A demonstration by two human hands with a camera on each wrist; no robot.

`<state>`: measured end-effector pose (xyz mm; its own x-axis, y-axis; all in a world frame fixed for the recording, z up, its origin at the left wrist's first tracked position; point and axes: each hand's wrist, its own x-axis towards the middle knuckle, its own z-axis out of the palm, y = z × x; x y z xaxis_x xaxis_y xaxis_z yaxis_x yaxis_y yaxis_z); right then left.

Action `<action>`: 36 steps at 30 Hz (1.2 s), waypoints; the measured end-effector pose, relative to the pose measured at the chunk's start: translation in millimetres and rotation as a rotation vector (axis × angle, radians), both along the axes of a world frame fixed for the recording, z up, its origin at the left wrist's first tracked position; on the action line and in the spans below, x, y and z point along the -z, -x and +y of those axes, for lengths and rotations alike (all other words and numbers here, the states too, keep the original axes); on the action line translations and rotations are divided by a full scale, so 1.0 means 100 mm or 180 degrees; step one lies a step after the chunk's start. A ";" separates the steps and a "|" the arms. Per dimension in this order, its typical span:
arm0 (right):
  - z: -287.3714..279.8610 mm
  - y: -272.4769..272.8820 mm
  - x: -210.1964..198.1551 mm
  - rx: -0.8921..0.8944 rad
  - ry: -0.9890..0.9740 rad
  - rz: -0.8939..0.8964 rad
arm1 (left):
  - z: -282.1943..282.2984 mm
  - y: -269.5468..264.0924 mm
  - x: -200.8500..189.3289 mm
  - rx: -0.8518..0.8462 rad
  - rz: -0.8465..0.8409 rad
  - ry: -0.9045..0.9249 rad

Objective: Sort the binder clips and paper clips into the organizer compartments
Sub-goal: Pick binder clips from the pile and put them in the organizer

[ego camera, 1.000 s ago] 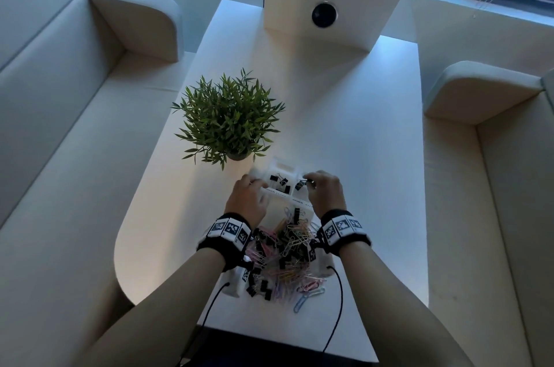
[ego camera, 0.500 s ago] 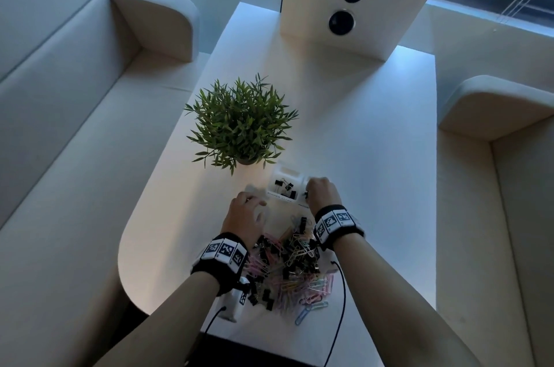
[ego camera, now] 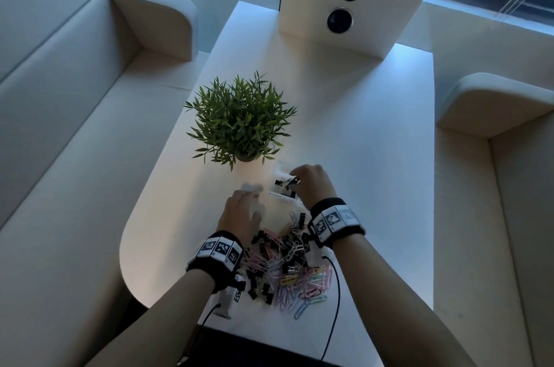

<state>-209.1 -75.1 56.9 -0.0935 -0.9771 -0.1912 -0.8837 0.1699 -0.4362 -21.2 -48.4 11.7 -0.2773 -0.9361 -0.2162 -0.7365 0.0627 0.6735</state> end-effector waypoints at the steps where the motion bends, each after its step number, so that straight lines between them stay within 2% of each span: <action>1: 0.02 -0.06 0.01 -0.0048 -0.0066 0.0099 | -0.01 0.04 -0.02 0.0054 -0.0004 -0.0013; 4: 0.17 -0.05 0.00 0.0086 0.0298 0.0109 | -0.07 0.17 -0.07 0.0311 -0.0207 -0.0041; 7: 0.48 0.11 -0.01 0.0658 0.0902 -0.0171 | -0.10 0.19 -0.12 0.0371 -0.0233 -0.0015; 10: 0.90 0.23 0.14 0.1032 0.0684 -0.0390 | -0.07 0.05 -0.17 0.0629 -0.0398 -0.0192; 13: 1.17 0.11 0.31 0.0754 0.0340 -0.0358 | 0.08 -0.09 -0.14 0.1195 -0.0513 -0.0215; 16: 1.11 -0.07 0.50 0.0037 0.0347 0.0164 | 0.22 -0.13 -0.04 0.1427 -0.0543 -0.0121; 17: 1.06 -0.12 0.51 -0.0044 0.0292 0.0267 | 0.24 -0.13 0.01 0.1446 -0.0574 -0.0104; 22: 0.99 -0.13 0.67 0.0017 0.0313 0.0442 | 0.25 -0.08 0.10 0.1260 -0.0455 0.0056; 27: 1.02 -0.06 0.62 0.0572 0.0092 -0.0100 | 0.23 -0.10 0.10 0.0984 -0.0253 0.0113; 33: 1.13 0.06 0.68 0.0693 0.0185 -0.0406 | 0.16 -0.14 0.12 0.0949 -0.0183 0.0084; 36: 1.17 0.13 0.67 0.0784 0.0292 -0.0686 | 0.16 -0.18 0.16 0.0705 -0.0278 -0.0109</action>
